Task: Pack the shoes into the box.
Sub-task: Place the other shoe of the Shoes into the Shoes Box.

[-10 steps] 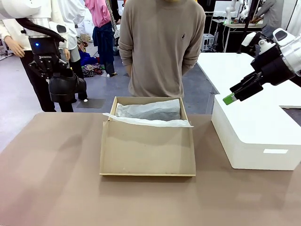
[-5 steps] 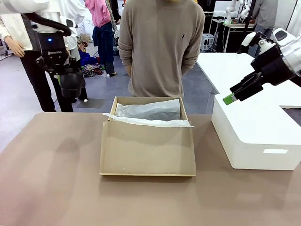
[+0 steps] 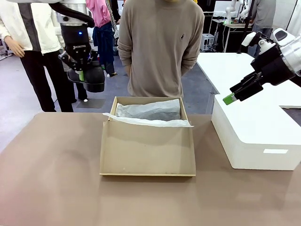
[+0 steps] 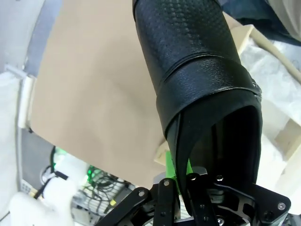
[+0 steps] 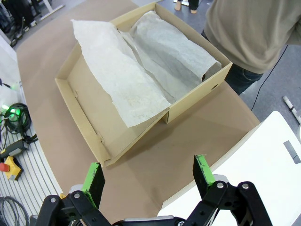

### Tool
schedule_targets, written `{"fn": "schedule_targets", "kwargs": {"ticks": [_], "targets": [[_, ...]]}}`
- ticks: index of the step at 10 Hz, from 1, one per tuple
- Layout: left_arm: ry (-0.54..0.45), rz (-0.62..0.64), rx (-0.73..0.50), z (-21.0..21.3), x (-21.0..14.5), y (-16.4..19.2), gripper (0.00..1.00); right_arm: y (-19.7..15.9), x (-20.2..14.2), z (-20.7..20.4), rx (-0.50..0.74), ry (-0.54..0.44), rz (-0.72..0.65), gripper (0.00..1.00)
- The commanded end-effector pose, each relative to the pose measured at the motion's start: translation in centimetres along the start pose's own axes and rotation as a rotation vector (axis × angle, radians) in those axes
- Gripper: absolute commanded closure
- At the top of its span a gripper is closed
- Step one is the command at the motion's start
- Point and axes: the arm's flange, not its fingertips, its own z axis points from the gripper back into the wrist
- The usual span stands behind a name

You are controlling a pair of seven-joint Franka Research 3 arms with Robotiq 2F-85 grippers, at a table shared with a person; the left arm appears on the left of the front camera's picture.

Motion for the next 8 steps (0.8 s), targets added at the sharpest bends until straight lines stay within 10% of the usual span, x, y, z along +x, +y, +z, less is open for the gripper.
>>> {"fn": "schedule_targets", "kwargs": {"ticks": [1, 8], "targets": [[-0.021, 0.090, -0.003, 0.8, -1.3, -1.6, 1.00, -0.3, 0.1, -0.1, 0.015, -0.027, 0.009, 0.00], [-0.001, 0.037, -0.006, 0.1, -0.9, -0.8, 1.00, -0.3, 0.1, -0.1, 0.015, -0.027, 0.009, 0.00]]}}
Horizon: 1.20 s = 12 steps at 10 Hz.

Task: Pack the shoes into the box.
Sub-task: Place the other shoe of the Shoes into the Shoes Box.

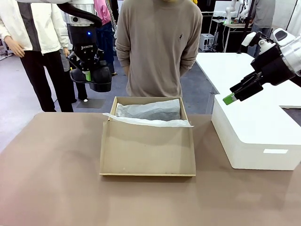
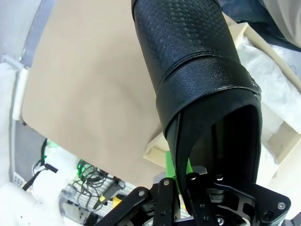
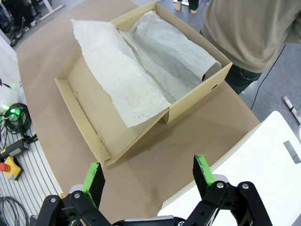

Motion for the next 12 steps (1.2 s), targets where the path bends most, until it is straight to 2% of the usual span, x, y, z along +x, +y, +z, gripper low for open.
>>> {"fn": "schedule_targets", "kwargs": {"ticks": [1, 3, 5, 9, 11, 12], "targets": [[0.000, 0.000, 0.000, 0.0, 0.0, 0.0, 1.00, -0.3, 0.1, -0.1, 0.015, -0.027, 0.009, 0.00], [-0.086, 0.149, 0.008, 0.5, -2.1, -2.2, 1.00, -0.3, 0.1, -0.1, 0.015, -0.027, 0.009, 0.00], [-0.149, 0.240, 0.038, 0.9, -4.8, -5.3, 1.00, -0.3, 0.1, -0.1, 0.015, -0.027, 0.009, 0.00], [-0.068, 0.377, 0.052, 0.3, -10.0, -11.5, 1.00, -0.3, 0.1, -0.1, 0.015, -0.027, 0.009, 0.00], [-0.090, 0.485, 0.027, -0.2, -11.7, -13.5, 1.00, -0.3, 0.1, -0.1, 0.015, -0.027, 0.009, 0.00], [-0.042, 0.526, -0.004, -0.7, -12.5, -14.4, 1.00, -0.3, 0.1, -0.1, 0.015, -0.027, 0.009, 0.00]]}}
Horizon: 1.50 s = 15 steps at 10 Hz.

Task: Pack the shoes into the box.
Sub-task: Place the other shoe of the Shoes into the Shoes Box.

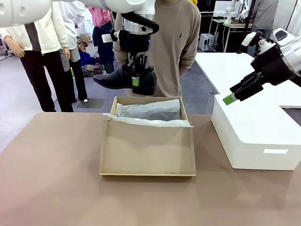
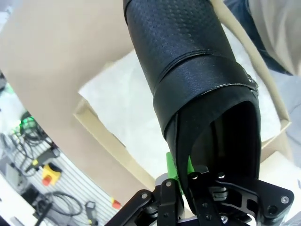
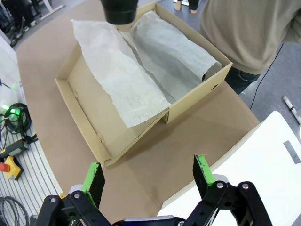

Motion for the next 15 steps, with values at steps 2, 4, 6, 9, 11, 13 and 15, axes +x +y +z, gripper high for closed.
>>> {"fn": "schedule_targets", "kwargs": {"ticks": [2, 4, 6, 9, 11, 13, 15], "targets": [[0.018, 0.187, -0.008, 0.3, -2.8, -1.1, 1.00, -0.3, 0.1, -0.1, 0.015, -0.027, 0.008, 0.00], [0.019, 0.193, -0.015, 0.0, -3.1, -0.9, 1.00, -0.3, 0.1, -0.1, 0.015, -0.027, 0.008, 0.00], [0.026, 0.107, -0.028, -0.9, -2.6, -1.1, 1.00, -0.3, 0.1, -0.1, 0.015, -0.027, 0.008, 0.00], [0.026, 0.107, -0.028, -0.9, -2.6, -1.1, 1.00, -0.3, 0.1, -0.1, 0.015, -0.027, 0.008, 0.00], [0.011, 0.153, -0.064, -1.7, -3.6, -1.2, 1.00, -0.3, 0.1, -0.1, 0.015, -0.027, 0.008, 0.00], [-0.027, 0.220, -0.092, -2.6, -5.4, -1.3, 1.00, -0.3, 0.1, -0.1, 0.015, -0.027, 0.008, 0.00], [-0.047, 0.210, -0.103, -3.4, -6.7, -1.8, 1.00, -0.3, 0.1, -0.1, 0.015, -0.027, 0.008, 0.00]]}}
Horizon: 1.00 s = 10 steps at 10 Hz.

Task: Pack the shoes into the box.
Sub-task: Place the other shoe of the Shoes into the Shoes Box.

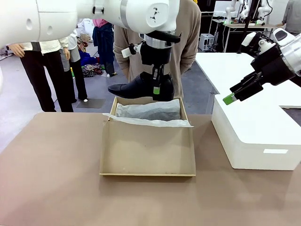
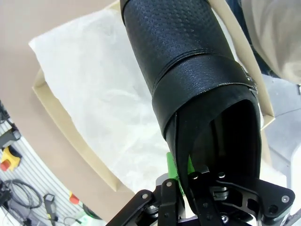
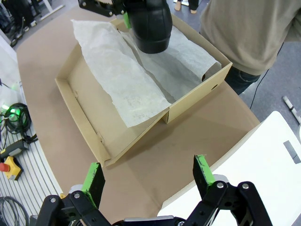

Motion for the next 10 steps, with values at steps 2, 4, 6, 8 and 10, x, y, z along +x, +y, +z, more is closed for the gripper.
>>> {"fn": "schedule_targets", "kwargs": {"ticks": [2, 4, 6, 8, 10], "targets": [[-0.075, 0.118, -0.020, -0.9, -1.9, 0.4, 1.00, -0.3, 0.1, -0.1, 0.015, -0.027, 0.008, 0.00], [-0.052, 0.122, -0.015, -2.1, -2.9, 0.6, 1.00, -0.3, 0.1, -0.1, 0.015, -0.027, 0.008, 0.00], [-0.040, 0.161, 0.010, -3.5, -3.4, 0.9, 1.00, -0.3, 0.1, -0.1, 0.015, -0.027, 0.008, 0.00], [-0.051, 0.184, 0.005, -4.6, -3.5, 0.9, 1.00, -0.3, 0.1, -0.1, 0.015, -0.027, 0.008, 0.00], [-0.038, 0.200, 0.021, -5.8, -3.2, 0.7, 1.00, -0.3, 0.1, -0.1, 0.015, -0.027, 0.008, 0.00]]}}
